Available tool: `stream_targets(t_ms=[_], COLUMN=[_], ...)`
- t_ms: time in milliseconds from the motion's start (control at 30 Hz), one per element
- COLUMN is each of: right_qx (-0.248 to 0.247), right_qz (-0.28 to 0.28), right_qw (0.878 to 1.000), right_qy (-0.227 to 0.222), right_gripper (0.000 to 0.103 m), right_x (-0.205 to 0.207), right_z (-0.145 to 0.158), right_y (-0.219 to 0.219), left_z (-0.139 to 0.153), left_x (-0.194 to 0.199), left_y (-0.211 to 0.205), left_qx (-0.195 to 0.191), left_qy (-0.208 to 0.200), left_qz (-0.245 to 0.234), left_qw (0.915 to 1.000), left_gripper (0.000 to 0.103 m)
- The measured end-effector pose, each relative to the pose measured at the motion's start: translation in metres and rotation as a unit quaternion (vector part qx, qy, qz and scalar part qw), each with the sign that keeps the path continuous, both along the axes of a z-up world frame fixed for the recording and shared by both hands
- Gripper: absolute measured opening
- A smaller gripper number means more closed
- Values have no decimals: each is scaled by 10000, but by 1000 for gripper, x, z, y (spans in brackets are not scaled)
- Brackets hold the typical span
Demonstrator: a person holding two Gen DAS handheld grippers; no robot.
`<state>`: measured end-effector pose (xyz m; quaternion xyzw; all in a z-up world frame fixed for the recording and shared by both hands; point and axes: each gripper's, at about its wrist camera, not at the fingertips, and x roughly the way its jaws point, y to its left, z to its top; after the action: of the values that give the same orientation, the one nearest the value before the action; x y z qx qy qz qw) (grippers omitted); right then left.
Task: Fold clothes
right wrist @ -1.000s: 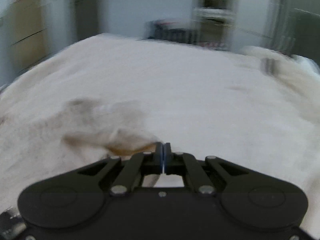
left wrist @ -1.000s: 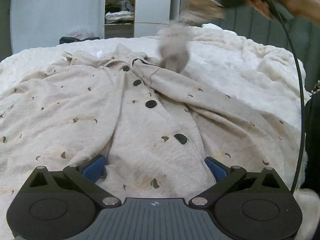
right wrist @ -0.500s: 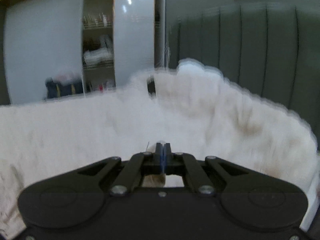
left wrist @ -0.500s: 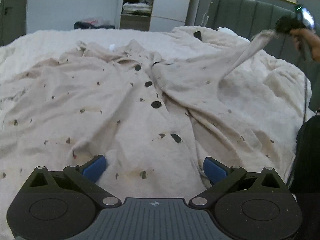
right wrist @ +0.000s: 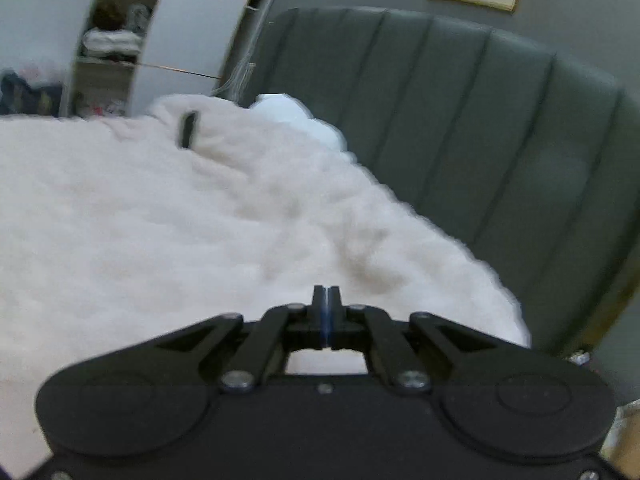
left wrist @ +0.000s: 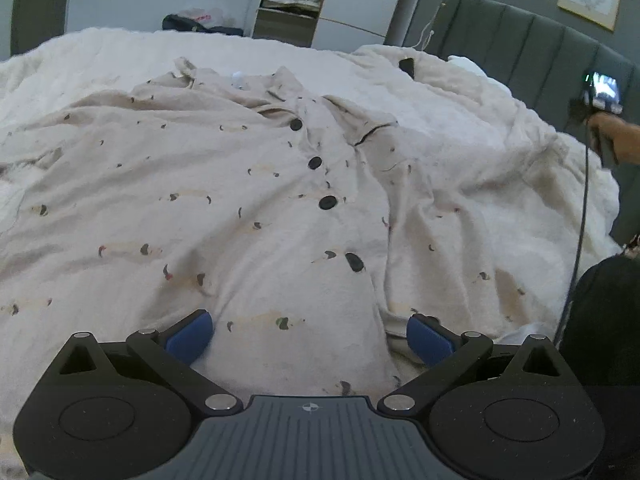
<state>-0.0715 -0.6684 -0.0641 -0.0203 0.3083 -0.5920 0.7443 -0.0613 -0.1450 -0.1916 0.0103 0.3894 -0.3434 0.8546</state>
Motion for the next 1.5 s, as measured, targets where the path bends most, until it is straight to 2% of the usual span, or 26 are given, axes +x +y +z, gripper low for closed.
stream_targets(t_ms=[67,100,133,200,267,300,400,500,533,567,600,767,867,900,933,967,1000,1033,1100,1200,1267,1367,1400,1433,1467,1500], right_qx=[-150,-286,-323,-24,428,851,1404,1731,1804,1809,1801,1955,2127,2161,2202,2152,2181,2366,2569,2697,2685,2293,2287,2321,2438,2417], right_qz=[145,384,770,1649,2631,3317,4226,4705,4920,5023,5238,5508,5470,5461,5400,5261,5233,5094,4697,4201,4138,4215,4204,4140,4026,3990], right_qw=[9997,9986,9958,9848,9613,9358,8904,8603,8475,8420,8308,8114,8085,8077,8085,8159,8173,8237,8441,8658,8686,8773,8780,8793,8798,8819], right_qy=[-103,-231,-372,-544,-689,-833,-941,-927,-844,-769,-545,-15,440,515,788,1057,1027,778,288,-343,-467,-89,14,389,662,673], right_gripper=[22,33,42,46,47,48,52,52,52,52,52,52,49,35,6,2,1,1,1,1,1,3,14,19,19,20], right_x=[5,10,18,36,60,85,135,178,207,224,262,368,417,423,438,450,452,460,470,479,484,486,487,486,484,484], right_z=[-1,-1,0,1,-1,-4,-8,-11,-15,-16,-25,-39,-59,-65,-77,-85,-84,-81,-64,-42,-39,-53,-58,-71,-80,-80], right_y=[14,28,47,88,134,174,235,278,301,313,341,395,419,416,420,419,417,400,361,310,293,297,299,302,301,302], left_z=[10,16,22,34,40,43,46,40,38,36,35,31,26,24,23,23,24,26,29,31,29,25,23,22,21,21], left_x=[-1,-1,0,8,18,24,40,62,68,74,80,112,122,126,128,130,130,131,132,138,143,148,150,151,153,153], left_y=[5,9,13,21,21,21,18,19,19,18,16,7,15,19,21,23,24,25,26,30,34,38,40,41,42,43], left_qx=[-158,-246,-357,-574,-692,-743,-784,-1102,-1171,-1203,-1189,-1274,-1378,-1372,-1356,-1334,-1296,-1247,-1252,-1446,-1536,-1507,-1485,-1479,-1480,-1491], left_qy=[39,57,72,79,105,102,-175,-138,-96,-73,-73,-211,-100,5,61,81,41,-19,-74,49,161,267,316,366,403,425], left_qz=[-15,-5,14,90,-11,-111,-288,-586,-667,-718,-730,-950,-946,-920,-918,-939,-983,-1017,-1041,-966,-860,-635,-524,-430,-364,-331], left_qw=[9999,9997,9993,9983,9975,9971,9963,9921,9908,9901,9902,9871,9859,9863,9865,9866,9867,9870,9866,9848,9843,9862,9870,9874,9875,9874], left_gripper=[102,102,102,102,102,102,103,102,102,102,102,102,102,102,102,102,102,102,102,102,102,102,102,102,102,102])
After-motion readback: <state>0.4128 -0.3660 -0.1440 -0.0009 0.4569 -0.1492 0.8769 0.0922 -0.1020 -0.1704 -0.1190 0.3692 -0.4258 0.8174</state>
